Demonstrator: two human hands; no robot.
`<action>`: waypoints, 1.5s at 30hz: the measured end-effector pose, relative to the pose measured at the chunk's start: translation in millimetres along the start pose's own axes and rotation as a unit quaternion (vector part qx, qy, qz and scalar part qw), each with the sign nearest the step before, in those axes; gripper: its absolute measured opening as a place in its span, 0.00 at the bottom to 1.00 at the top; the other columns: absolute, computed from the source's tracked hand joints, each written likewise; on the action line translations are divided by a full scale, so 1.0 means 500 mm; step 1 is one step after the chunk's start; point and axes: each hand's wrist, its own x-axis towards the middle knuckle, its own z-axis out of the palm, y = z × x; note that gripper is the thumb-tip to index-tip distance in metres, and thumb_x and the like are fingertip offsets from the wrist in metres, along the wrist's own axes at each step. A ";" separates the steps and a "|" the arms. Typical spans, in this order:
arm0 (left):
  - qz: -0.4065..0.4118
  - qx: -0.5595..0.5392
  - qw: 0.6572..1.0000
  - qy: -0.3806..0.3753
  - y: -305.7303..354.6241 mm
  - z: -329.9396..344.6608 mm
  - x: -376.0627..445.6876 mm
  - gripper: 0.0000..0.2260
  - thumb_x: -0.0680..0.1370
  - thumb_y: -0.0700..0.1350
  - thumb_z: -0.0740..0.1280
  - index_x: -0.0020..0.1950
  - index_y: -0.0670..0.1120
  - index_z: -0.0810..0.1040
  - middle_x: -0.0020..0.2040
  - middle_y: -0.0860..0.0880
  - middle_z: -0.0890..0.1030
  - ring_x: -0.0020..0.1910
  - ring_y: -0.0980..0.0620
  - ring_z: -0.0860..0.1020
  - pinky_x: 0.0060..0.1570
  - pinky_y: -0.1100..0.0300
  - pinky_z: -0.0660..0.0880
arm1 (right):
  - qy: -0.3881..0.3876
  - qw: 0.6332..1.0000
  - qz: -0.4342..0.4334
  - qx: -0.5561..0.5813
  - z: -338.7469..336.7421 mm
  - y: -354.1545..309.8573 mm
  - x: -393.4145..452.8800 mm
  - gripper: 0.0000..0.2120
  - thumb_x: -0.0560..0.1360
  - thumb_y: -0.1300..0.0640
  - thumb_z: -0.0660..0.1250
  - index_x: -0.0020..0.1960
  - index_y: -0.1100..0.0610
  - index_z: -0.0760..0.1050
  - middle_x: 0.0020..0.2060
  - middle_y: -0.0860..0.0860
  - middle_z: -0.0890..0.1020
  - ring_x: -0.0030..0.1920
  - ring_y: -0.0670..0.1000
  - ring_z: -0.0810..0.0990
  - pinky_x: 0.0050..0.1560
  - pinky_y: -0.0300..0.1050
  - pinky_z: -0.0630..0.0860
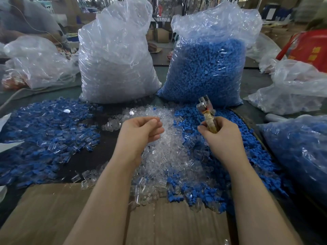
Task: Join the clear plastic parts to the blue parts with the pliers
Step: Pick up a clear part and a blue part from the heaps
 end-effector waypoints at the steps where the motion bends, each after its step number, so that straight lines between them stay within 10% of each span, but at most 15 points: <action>1: 0.000 0.000 1.000 -0.001 0.000 0.005 -0.002 0.05 0.79 0.39 0.67 0.49 0.45 0.83 0.44 0.48 0.87 0.45 0.52 0.85 0.44 0.62 0.80 | -0.004 1.000 -0.009 0.024 0.000 -0.003 -0.002 0.04 0.74 0.50 0.72 0.44 0.48 0.77 0.35 0.44 0.79 0.35 0.44 0.76 0.37 0.44 0.71; 16: 0.045 -0.002 0.997 0.057 -0.004 0.053 -0.026 0.03 0.76 0.41 0.72 0.45 0.48 0.85 0.36 0.54 0.84 0.34 0.60 0.80 0.39 0.68 0.77 | -0.055 0.985 -0.092 0.132 0.021 -0.041 -0.027 0.09 0.76 0.62 0.69 0.47 0.49 0.80 0.31 0.37 0.80 0.29 0.37 0.74 0.30 0.29 0.69; 36: 0.091 0.007 0.994 0.054 0.009 0.080 -0.050 0.07 0.73 0.34 0.74 0.40 0.46 0.84 0.35 0.48 0.85 0.37 0.51 0.85 0.38 0.63 0.80 | 0.029 0.984 -0.149 0.097 0.049 -0.068 -0.051 0.02 0.74 0.59 0.71 0.45 0.55 0.78 0.36 0.48 0.81 0.36 0.47 0.79 0.38 0.45 0.76; 45: 0.157 0.088 0.981 0.075 0.005 0.084 -0.054 0.10 0.72 0.37 0.74 0.40 0.53 0.85 0.36 0.54 0.85 0.39 0.55 0.84 0.46 0.52 0.83 | 0.021 0.984 -0.146 0.102 0.052 -0.067 -0.050 0.04 0.74 0.60 0.71 0.46 0.52 0.79 0.34 0.45 0.81 0.37 0.45 0.78 0.34 0.36 0.73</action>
